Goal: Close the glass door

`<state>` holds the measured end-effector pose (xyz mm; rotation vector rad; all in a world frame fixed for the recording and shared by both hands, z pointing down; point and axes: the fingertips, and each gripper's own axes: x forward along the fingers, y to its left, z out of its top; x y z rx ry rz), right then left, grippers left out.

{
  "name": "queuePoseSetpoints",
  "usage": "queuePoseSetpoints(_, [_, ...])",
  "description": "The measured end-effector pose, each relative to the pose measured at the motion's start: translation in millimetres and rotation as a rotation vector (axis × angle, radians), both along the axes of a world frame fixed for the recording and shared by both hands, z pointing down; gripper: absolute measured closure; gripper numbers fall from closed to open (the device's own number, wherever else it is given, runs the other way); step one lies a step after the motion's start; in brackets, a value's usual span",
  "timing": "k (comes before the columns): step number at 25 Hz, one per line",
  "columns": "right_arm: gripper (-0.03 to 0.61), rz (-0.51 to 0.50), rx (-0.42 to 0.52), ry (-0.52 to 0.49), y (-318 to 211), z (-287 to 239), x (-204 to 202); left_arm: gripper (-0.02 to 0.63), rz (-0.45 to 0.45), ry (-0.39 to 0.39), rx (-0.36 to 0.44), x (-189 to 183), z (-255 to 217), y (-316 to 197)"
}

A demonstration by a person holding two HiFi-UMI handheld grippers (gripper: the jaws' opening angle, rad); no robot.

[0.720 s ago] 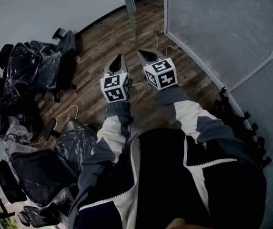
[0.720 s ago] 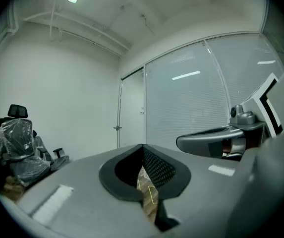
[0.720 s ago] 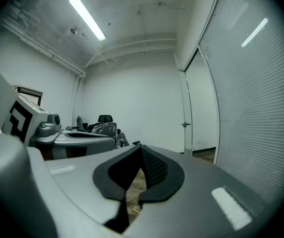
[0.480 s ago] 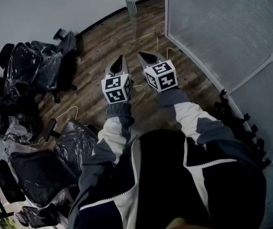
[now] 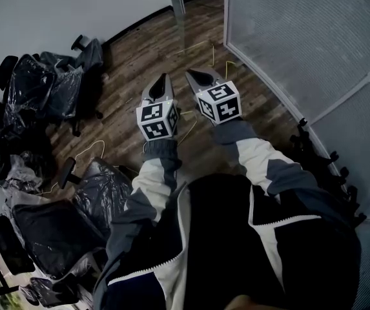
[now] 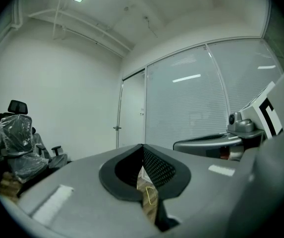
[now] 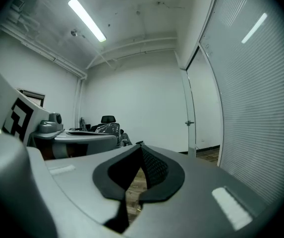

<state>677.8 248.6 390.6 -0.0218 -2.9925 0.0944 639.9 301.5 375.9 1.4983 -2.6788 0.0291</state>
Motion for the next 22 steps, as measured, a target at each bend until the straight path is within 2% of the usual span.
queuePoseSetpoints(4, [0.574,0.002,0.008,0.014,5,7,-2,0.612,0.008,0.008,-0.003,-1,5,6])
queuePoseSetpoints(15, [0.574,0.045,0.015,0.064,28,30,-29,0.612,0.03,0.052,-0.004,-37,31,46])
queuePoseSetpoints(19, [0.574,0.058,0.11,0.086,45,36,-43,0.612,0.046,0.053,-0.015,-55,38,69])
queuePoseSetpoints(22, [0.574,0.07,0.141,0.103,54,43,-52,0.612,0.047,0.065,-0.016,-70,49,85])
